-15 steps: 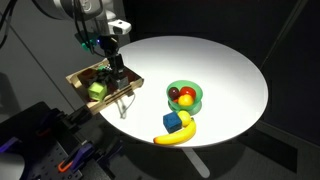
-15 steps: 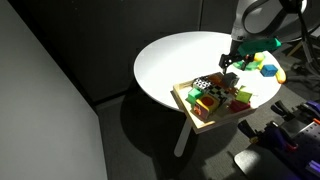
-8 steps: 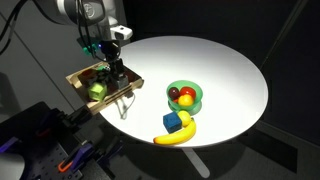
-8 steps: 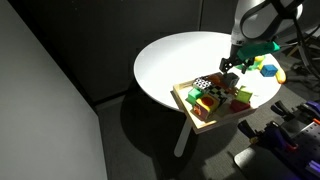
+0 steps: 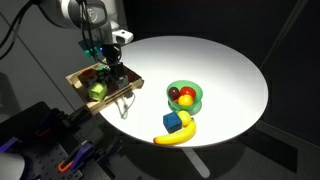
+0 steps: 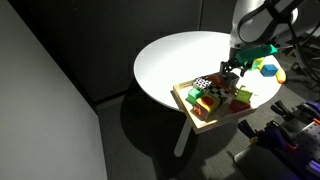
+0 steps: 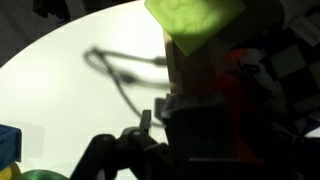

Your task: Put the grey block on the table

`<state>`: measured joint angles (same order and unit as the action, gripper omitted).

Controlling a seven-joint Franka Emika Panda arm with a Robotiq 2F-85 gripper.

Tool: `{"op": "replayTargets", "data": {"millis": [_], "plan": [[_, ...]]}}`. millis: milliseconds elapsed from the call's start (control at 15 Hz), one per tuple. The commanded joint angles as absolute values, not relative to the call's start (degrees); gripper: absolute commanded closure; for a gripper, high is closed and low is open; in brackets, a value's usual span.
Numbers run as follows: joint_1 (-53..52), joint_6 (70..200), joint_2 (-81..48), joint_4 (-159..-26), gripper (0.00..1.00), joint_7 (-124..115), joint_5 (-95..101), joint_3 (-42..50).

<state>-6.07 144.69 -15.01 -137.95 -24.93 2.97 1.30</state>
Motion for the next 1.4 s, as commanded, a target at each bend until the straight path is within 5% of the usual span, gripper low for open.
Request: {"op": "replayTargets", "data": {"millis": [0,133,333,1333], "plan": [[-7.3,144.5,-15.7,-136.7,0.42,-27.3,5.0,2.4],[-7.7,144.1,-14.9,-136.9,0.58,-27.7,4.7,2.4],[-7.8,143.1,-12.7,-137.4,0.65,-27.7,3.2,1.7],[-2.2,137.8,0.1,-143.1,0.67,-31.7,3.8,2.9]]}}
